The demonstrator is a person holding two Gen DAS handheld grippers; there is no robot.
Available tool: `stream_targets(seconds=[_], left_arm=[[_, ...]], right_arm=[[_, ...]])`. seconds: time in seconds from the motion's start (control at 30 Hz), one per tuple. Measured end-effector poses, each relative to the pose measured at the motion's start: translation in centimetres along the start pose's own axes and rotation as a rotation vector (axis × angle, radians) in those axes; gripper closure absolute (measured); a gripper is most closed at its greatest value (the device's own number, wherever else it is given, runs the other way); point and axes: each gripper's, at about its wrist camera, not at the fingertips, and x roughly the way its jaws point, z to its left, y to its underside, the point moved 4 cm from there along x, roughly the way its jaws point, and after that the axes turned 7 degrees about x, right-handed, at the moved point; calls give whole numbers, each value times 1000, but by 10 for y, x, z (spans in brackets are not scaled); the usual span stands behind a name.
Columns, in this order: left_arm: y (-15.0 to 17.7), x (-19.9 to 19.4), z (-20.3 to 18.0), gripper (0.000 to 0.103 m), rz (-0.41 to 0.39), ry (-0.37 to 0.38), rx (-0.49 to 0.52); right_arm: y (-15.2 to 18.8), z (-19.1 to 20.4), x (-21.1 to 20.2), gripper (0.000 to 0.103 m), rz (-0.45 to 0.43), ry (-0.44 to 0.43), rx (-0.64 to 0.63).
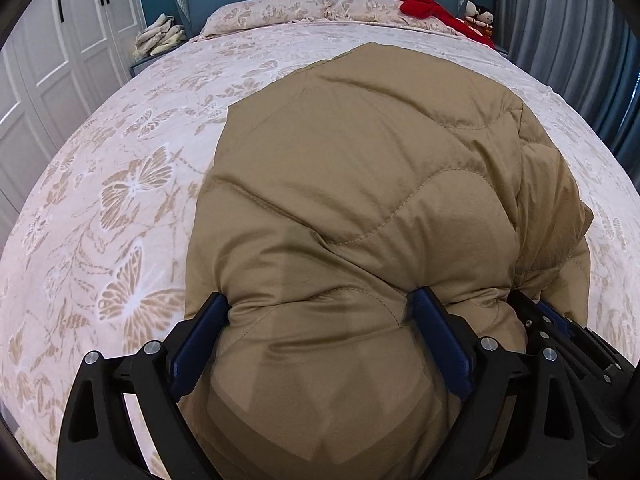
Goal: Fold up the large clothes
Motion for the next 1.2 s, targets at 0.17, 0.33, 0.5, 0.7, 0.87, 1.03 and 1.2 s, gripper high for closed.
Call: stream_targets(seconds=[0.17, 0.33, 0.5, 0.7, 0.87, 1.03, 1.2], left_arm=[[1, 2, -3, 10, -12, -12, 6], [0, -1, -2, 9, -25, -1, -5], [2, -19, 20, 6, -10, 100, -52], [10, -63, 67, 7, -17, 165, -191], [20, -67, 101, 7, 21, 280, -330], [37, -40, 110, 7, 131, 396, -454], [46, -24, 101, 7, 155, 528, -524]], right_arm=[[0, -1, 1, 87, -7, -3, 5], [-2, -2, 0, 87, -15, -14, 8], [-9, -12, -21, 72, 2, -69, 84], [-6, -44, -86, 29, -43, -119, 224], [9, -81, -95, 25, 24, -155, 362], [26, -91, -72, 25, 121, -263, 485], [29, -89, -52, 19, 162, -330, 530]])
